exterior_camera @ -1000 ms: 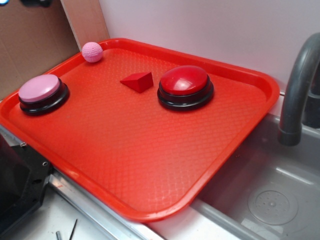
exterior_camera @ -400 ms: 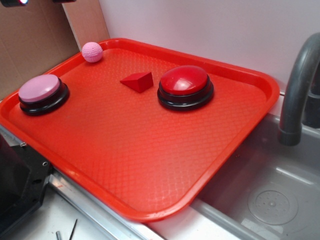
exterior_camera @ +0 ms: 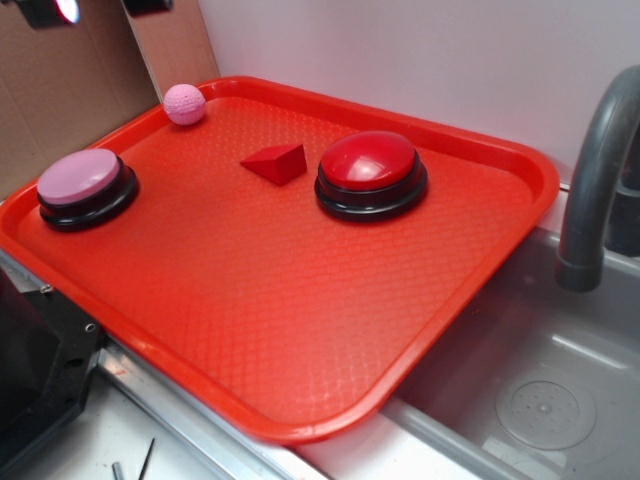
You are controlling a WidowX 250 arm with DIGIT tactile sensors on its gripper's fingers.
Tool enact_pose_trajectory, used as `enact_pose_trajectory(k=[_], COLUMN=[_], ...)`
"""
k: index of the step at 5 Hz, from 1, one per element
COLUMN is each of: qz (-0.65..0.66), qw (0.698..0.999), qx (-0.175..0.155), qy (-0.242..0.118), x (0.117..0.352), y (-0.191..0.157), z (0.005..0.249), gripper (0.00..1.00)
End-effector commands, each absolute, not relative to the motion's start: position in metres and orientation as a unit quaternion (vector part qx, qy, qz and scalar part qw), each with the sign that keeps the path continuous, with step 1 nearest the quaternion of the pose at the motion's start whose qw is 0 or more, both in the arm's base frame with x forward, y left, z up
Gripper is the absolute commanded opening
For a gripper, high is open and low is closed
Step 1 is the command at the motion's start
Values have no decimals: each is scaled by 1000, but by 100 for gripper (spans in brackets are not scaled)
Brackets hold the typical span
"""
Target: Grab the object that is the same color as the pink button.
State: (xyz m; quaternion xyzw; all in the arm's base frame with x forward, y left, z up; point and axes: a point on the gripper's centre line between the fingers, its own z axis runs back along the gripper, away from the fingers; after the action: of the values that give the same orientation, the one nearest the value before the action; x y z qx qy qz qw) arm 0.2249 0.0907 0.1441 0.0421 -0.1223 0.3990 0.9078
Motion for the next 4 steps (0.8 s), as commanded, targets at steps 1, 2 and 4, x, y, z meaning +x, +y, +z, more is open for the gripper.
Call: enact_pose_trajectory(k=[1, 2, 4], qz=[421, 374, 441], qw=[883, 914, 882], qx=[26, 32, 58], qy=[-207, -155, -155], x=[220, 240, 257], y=[111, 121, 143], z=[127, 100, 93], gripper=[100, 100, 100])
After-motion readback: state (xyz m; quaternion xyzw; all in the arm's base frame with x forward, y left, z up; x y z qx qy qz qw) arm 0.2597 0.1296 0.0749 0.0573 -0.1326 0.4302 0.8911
